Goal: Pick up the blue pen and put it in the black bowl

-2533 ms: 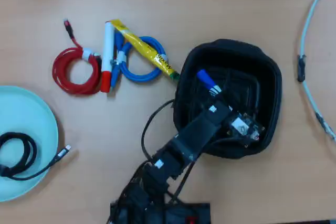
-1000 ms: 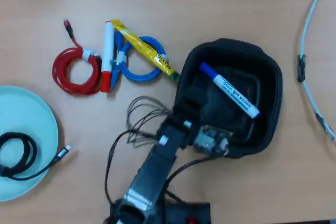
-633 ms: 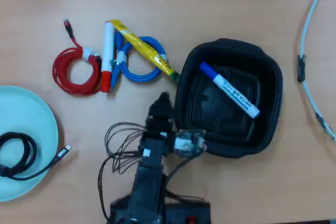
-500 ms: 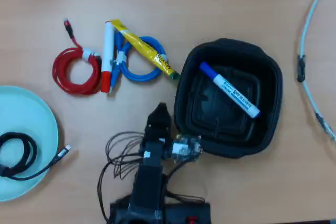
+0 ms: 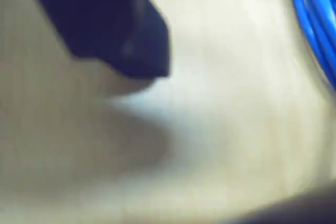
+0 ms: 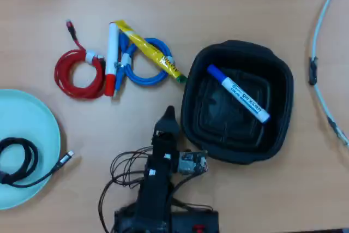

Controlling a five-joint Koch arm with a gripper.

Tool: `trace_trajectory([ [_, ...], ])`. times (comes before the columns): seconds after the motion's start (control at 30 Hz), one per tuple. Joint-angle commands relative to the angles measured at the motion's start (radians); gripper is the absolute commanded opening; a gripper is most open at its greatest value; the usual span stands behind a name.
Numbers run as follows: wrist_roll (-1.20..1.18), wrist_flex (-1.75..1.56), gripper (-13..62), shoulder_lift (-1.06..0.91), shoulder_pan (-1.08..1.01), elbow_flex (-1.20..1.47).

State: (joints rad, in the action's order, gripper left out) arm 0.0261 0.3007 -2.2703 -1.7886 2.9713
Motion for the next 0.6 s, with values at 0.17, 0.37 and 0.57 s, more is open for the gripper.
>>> trace_trajectory([
  [0.17, -0.002, 0.014, 50.7, -0.104, -0.005, 0.11],
  [0.37, -0.008, 0.014, 50.4, -0.104, -0.005, 0.15],
  [0.57, -0.008, 0.012, 49.7, -0.103, -0.005, 0.15],
])
